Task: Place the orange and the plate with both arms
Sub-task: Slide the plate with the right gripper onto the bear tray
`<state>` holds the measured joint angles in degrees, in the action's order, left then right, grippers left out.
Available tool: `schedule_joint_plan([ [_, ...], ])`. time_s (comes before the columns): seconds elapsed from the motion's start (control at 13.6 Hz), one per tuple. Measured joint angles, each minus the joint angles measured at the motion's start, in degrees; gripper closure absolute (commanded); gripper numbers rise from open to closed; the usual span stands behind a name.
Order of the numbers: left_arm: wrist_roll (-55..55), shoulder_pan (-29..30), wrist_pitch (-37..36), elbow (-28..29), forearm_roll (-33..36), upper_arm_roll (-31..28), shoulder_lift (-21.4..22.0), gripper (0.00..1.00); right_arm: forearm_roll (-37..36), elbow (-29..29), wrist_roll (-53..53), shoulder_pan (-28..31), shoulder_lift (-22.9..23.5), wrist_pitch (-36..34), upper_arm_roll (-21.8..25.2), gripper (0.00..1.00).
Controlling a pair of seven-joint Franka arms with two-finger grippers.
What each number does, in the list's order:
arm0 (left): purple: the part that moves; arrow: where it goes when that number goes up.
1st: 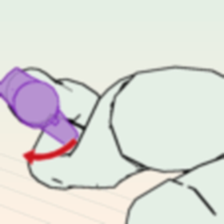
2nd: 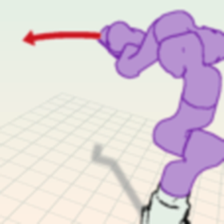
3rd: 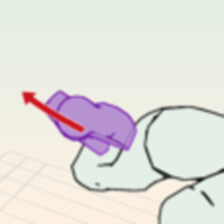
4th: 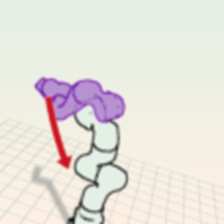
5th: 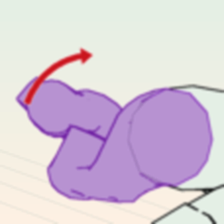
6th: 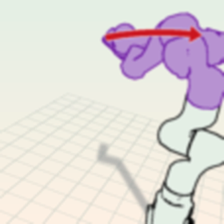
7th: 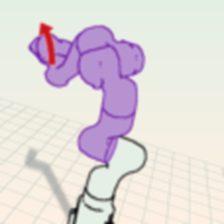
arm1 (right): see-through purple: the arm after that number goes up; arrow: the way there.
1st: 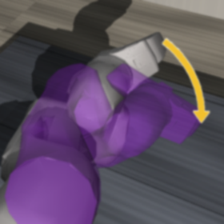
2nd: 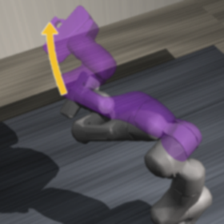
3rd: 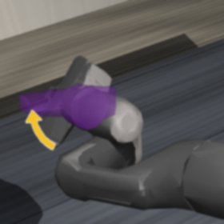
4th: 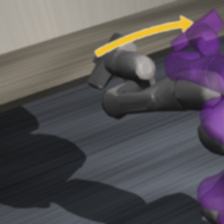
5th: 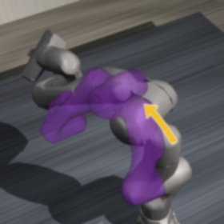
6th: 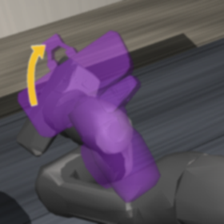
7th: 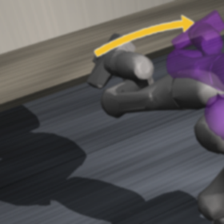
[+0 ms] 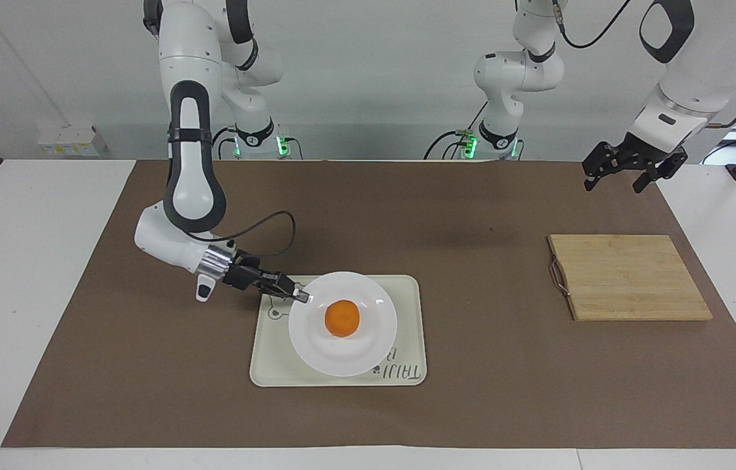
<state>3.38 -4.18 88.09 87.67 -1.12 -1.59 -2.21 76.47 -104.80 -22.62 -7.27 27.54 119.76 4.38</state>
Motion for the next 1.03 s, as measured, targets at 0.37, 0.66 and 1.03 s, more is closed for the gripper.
schedule_joint_plan([
  [0.37, 0.0, 0.0, 0.0, 0.0, 0.0, 0.0, 0.0, 0.0, 0.0, 0.13, -2.8, -0.18, 2.09, -0.16, -0.04, 1.0],
  [0.66, 0.0, 0.0, 0.0, 0.0, 0.0, 0.0, 0.0, 0.0, 0.0, -2.24, -5.55, -0.3, 1.82, -0.82, -0.02, 1.0],
  [1.03, 0.0, 0.0, 0.0, 0.0, 0.0, 0.0, 0.0, 0.0, -2.65, -3.42, -6.09, -0.1, 0.79, -1.06, 0.11, 0.0],
])
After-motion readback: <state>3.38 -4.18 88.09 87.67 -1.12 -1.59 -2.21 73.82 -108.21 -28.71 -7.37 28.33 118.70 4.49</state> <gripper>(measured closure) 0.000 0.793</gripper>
